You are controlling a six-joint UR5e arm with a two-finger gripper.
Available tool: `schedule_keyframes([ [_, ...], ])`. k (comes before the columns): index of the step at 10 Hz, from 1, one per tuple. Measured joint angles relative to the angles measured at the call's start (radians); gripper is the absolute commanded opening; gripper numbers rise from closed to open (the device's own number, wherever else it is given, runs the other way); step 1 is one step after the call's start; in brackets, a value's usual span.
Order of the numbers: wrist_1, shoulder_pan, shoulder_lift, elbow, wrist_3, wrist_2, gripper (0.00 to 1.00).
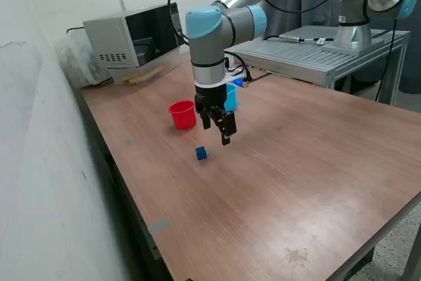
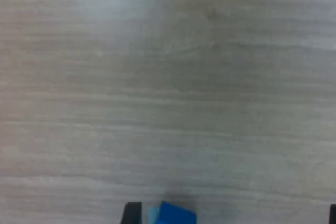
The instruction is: Place red objects in the red bin, and blue objects in the blue bin.
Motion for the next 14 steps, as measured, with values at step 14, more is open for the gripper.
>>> schedule_keyframes([
  [14,-0.156,-0.059,0.053,-0.027,0.365,0.115,1.0],
])
